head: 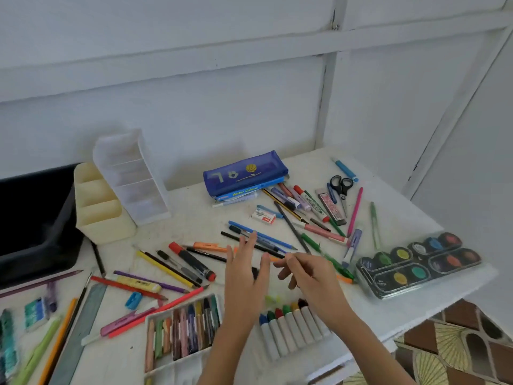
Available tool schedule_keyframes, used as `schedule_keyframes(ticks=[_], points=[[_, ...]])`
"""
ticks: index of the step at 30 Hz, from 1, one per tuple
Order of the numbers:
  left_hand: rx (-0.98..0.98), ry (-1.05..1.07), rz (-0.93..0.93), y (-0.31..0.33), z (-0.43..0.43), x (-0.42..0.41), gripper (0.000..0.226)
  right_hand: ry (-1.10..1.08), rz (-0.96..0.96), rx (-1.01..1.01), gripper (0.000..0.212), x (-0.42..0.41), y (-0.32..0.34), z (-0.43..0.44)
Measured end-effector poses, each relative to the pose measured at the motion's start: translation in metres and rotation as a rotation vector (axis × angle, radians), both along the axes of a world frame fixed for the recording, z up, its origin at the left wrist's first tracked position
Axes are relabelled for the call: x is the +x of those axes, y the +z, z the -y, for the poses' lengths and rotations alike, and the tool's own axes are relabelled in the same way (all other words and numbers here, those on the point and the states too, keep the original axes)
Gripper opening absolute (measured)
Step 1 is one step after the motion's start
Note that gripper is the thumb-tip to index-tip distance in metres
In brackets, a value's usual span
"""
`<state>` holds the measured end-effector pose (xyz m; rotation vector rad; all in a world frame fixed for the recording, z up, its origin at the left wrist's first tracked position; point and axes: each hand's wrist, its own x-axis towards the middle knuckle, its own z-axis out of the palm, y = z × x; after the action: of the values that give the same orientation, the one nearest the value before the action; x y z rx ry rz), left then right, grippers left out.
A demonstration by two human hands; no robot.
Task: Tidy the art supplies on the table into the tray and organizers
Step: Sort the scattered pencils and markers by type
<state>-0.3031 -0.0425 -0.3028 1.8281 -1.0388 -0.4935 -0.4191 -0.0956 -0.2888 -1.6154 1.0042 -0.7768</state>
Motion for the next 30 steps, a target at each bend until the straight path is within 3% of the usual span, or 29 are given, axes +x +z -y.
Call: schedule_keyframes(ticks=[6,14,23,30], points=[[-0.010,-0.106,0.207,-0.017,0.104,0.015,0.050,0.099,-0.183,-0.054,0.032,-0.011,0.005,0.080],[0.318,-0.022,0.362,-0.038,0.161,0.033,0.084,0.169,-0.375,-0.045,0.028,0.006,0.019,0.173],[0.089,0.067,0.187,-0.039,0.156,0.037,0.079,0.144,-0.555,-0.194,0.017,0.058,0.011,0.230],[-0.063,0.062,0.187,-0.032,0.153,0.043,0.085,0.127,-0.835,-0.439,0.028,0.084,0.009,0.227]])
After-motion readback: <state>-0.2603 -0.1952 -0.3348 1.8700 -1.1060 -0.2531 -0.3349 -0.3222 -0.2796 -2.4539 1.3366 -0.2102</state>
